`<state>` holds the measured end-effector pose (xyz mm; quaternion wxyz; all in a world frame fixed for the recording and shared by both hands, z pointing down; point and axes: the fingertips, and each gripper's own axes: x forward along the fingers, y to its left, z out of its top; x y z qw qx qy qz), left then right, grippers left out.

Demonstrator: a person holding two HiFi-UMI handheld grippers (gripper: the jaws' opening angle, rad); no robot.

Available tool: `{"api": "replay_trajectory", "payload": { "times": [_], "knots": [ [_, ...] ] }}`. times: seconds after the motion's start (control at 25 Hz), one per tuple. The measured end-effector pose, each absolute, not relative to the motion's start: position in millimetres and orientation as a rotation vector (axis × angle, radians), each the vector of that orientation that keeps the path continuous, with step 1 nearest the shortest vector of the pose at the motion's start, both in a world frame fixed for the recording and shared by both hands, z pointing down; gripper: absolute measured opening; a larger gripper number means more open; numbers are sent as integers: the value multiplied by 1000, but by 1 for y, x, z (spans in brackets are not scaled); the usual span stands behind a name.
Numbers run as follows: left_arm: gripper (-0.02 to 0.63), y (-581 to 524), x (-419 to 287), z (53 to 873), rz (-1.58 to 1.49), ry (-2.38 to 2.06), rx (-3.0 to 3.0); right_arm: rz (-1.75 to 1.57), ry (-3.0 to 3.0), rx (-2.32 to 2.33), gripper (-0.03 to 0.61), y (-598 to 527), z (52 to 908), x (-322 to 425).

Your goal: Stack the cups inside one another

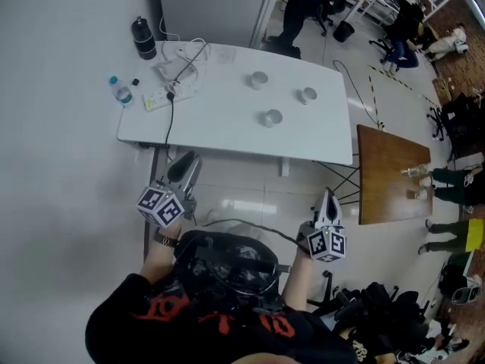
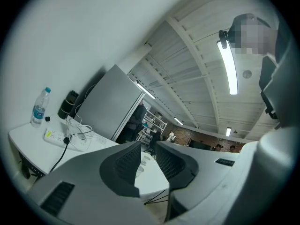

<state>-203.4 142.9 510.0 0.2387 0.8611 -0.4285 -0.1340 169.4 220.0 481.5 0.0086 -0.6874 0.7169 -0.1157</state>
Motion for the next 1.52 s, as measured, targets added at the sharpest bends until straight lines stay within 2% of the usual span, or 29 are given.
{"api": "replay_trajectory", "payload": {
  "times": [0.36, 0.72, 1.12, 1.36, 1.48, 1.52],
  "knots": [
    [78, 113, -201, 524, -322, -1174, 2331, -346, 2294, -2121, 5, 176, 483, 155],
    [78, 39, -186, 494, -179, -1289, 2499, -264, 2368, -2015, 5, 108, 495, 156],
    [80, -34, -128, 462, -79, -1364, 2579, -106, 2612, -1871, 5, -12, 484, 154],
    [80, -56, -122, 464, -64, -1412, 2499, -175, 2744, -1744, 8, -44, 511, 158],
    [80, -65, -114, 465, -48, -1417, 2484, -260, 2786, -1700, 74, -52, 531, 159],
    [80, -68, -110, 467, -42, -1404, 2487, -282, 2796, -1694, 76, -55, 537, 159]
  ]
}}
